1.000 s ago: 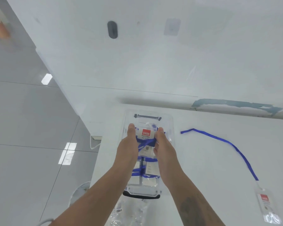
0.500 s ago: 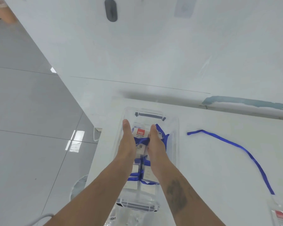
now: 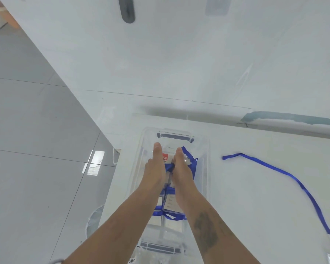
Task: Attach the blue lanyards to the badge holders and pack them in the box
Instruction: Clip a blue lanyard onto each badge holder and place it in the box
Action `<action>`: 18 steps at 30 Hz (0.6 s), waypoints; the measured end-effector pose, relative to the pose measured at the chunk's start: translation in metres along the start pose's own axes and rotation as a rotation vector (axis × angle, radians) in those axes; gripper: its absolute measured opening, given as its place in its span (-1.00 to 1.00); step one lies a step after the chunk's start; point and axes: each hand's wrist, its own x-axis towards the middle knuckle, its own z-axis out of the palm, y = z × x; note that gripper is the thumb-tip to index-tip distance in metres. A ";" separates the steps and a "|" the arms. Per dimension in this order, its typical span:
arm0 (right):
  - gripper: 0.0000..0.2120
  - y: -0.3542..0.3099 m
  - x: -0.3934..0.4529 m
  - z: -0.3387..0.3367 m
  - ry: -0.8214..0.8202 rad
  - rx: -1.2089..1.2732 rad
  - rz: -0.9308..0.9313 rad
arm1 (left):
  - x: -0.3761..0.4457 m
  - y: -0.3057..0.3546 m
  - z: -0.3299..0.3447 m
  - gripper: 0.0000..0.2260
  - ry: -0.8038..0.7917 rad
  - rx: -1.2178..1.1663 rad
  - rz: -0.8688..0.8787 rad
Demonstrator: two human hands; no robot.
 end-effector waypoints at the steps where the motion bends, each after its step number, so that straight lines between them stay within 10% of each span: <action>1: -0.67 0.000 0.000 -0.001 -0.002 0.003 0.001 | 0.000 -0.001 0.001 -0.37 0.011 0.028 -0.007; 6: -0.59 -0.002 -0.005 0.003 0.049 -0.025 0.026 | -0.008 0.002 0.000 -0.19 0.009 0.071 0.011; 18: -0.55 -0.015 -0.034 0.003 -0.035 -0.214 -0.071 | -0.051 0.024 -0.024 -0.70 0.014 -0.072 0.225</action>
